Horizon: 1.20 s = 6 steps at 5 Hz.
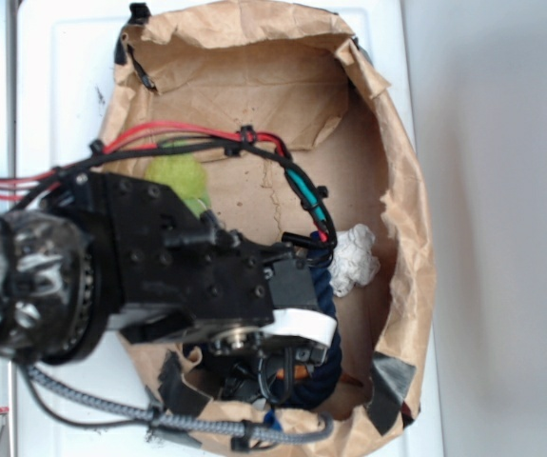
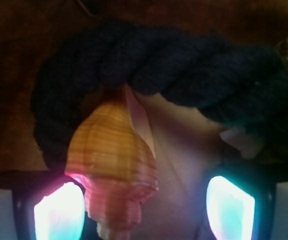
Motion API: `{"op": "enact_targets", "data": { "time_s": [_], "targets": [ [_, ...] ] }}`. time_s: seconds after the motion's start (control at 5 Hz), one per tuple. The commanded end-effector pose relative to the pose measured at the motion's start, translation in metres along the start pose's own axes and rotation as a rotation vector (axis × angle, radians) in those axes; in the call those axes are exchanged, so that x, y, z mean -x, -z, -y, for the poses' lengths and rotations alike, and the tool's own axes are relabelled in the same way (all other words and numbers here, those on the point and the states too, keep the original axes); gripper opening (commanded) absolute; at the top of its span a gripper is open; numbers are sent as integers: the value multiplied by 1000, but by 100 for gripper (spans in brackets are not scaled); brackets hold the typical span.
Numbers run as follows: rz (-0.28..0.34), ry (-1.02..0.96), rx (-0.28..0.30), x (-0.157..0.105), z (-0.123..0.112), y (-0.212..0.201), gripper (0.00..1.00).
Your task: Grab the shell.
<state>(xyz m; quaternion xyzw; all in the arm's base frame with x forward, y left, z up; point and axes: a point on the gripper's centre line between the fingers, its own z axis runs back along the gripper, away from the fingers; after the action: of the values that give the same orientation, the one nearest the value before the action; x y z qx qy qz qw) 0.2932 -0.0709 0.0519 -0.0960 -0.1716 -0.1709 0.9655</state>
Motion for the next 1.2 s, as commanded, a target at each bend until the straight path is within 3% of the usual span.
{"op": "enact_targets", "data": {
  "time_s": [0.0,0.2,0.4,1.0],
  "targets": [
    [99,25,-17,-38,7,-4,100],
    [64,9,-27,-42,6,10,100],
    [62,2,-25,-42,3,8,0],
    [64,-37,-26,-35,-9,-11,0]
  ]
}}
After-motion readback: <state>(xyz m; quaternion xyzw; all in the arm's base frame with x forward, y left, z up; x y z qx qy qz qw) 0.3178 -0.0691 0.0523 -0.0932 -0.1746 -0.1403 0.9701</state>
